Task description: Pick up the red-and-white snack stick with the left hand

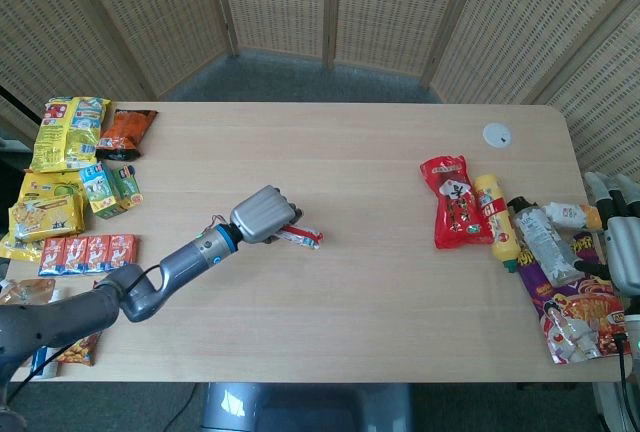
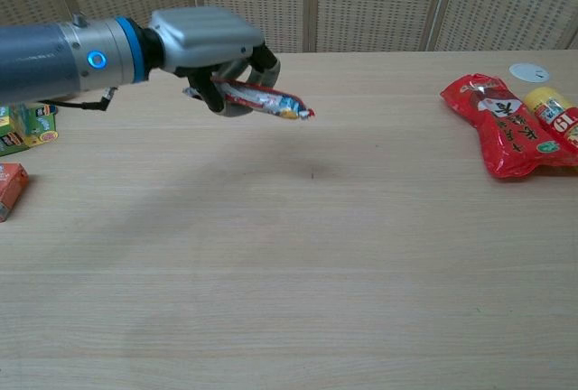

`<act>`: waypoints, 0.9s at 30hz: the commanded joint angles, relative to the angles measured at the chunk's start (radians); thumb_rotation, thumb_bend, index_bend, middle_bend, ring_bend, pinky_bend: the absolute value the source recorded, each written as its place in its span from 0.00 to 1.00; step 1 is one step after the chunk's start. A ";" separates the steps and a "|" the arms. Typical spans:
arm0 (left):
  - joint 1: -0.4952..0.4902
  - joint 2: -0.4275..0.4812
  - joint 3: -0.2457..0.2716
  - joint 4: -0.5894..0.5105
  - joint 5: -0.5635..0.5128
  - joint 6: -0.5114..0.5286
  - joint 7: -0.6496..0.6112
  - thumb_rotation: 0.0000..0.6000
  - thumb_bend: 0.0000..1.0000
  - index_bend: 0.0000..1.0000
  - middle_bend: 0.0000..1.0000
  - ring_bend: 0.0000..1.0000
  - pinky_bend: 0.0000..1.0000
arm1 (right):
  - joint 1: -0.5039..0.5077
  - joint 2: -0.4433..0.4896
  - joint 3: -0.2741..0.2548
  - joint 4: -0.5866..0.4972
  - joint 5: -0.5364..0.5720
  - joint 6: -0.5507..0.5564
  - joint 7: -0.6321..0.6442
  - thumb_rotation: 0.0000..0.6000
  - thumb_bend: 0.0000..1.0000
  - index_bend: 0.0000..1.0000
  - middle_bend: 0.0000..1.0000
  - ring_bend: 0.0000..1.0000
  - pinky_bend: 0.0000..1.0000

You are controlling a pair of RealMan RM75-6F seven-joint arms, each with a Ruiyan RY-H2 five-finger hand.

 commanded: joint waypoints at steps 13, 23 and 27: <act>0.161 0.441 -0.140 -0.550 -0.150 0.195 0.225 1.00 0.43 0.78 0.72 0.83 0.59 | -0.002 -0.035 -0.014 0.038 -0.017 0.005 -0.004 0.86 0.28 0.00 0.00 0.00 0.00; 0.216 0.503 -0.139 -0.655 -0.164 0.228 0.282 1.00 0.43 0.78 0.72 0.83 0.59 | 0.006 -0.047 -0.019 0.070 -0.037 -0.012 0.020 0.85 0.28 0.00 0.00 0.00 0.00; 0.232 0.508 -0.139 -0.677 -0.172 0.237 0.303 1.00 0.43 0.78 0.72 0.83 0.59 | 0.009 -0.053 -0.021 0.085 -0.052 -0.016 0.033 0.86 0.28 0.00 0.00 0.00 0.00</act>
